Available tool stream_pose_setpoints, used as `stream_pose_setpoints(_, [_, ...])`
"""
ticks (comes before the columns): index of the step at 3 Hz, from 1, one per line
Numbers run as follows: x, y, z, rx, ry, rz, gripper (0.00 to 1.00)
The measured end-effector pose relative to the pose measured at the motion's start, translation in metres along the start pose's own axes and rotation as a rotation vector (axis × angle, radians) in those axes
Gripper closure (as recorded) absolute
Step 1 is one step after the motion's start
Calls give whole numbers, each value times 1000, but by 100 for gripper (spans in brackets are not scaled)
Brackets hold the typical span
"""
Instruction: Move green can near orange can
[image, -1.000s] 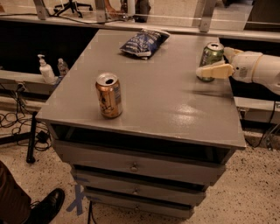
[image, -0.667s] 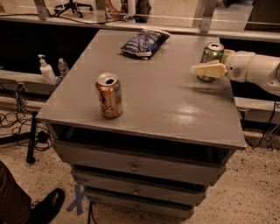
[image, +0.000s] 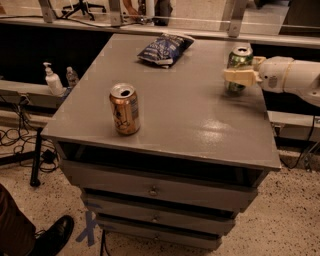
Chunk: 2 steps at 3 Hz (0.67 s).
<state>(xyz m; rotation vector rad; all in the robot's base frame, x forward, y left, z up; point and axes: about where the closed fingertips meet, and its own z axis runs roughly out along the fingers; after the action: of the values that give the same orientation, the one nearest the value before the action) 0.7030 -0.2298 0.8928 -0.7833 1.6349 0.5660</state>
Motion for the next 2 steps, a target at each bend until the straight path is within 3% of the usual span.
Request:
stream_pose_setpoints(1, [-32, 14, -4, -20, -23, 19, 88])
stream_pose_setpoints(2, [-32, 15, -1, -23, -23, 19, 100])
